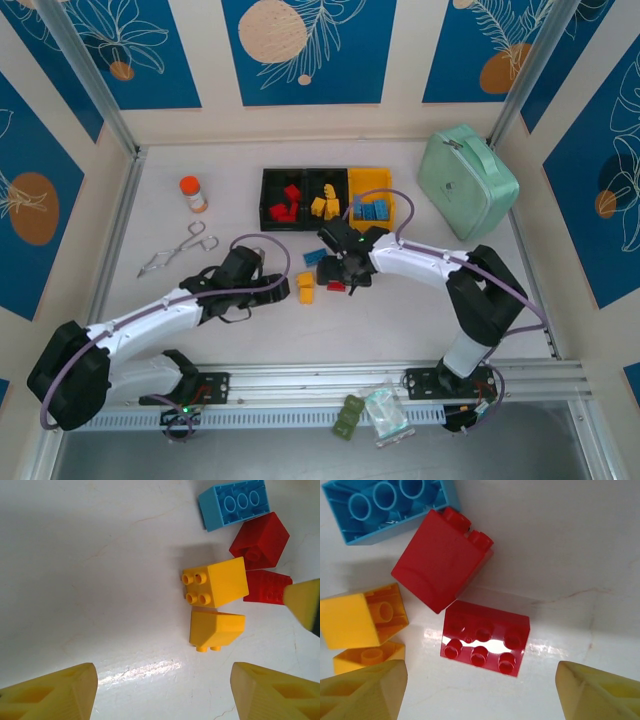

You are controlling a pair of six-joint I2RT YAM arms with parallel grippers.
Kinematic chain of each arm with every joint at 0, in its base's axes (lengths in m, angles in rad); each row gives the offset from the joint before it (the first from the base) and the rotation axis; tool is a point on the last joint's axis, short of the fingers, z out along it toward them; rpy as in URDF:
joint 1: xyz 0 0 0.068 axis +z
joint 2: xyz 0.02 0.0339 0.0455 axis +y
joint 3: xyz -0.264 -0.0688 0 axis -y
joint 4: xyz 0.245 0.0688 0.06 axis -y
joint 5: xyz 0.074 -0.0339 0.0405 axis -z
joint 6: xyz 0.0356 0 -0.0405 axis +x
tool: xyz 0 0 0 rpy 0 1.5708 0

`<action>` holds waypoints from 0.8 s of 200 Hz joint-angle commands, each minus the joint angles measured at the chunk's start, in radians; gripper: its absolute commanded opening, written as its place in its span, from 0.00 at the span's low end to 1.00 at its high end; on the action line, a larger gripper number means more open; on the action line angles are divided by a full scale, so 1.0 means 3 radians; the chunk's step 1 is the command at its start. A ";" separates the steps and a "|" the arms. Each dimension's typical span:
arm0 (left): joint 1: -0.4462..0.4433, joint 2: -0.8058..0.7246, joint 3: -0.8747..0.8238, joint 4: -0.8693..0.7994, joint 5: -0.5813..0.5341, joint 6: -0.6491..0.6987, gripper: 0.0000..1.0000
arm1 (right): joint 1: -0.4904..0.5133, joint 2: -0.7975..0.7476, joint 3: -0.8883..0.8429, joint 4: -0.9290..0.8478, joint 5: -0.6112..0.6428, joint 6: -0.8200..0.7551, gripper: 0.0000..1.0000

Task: Sort the legos into containers by color
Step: Pick up the lego from the center of the table.

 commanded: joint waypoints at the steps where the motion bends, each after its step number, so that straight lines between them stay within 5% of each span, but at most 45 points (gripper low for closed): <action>1: 0.0033 -0.0028 -0.0046 0.0048 0.0049 -0.0038 0.70 | 0.0031 0.0161 0.0026 0.0050 -0.0045 0.0124 0.77; 88: 0.0033 -0.0010 -0.0119 0.0113 0.0033 -0.0091 0.70 | 0.0061 0.0275 0.0079 -0.0094 0.0098 0.0153 0.48; 160: 0.0031 -0.0009 -0.0106 0.0019 -0.0169 -0.0171 0.70 | 0.0087 -0.0399 0.0193 -0.0504 0.0269 -0.0004 0.46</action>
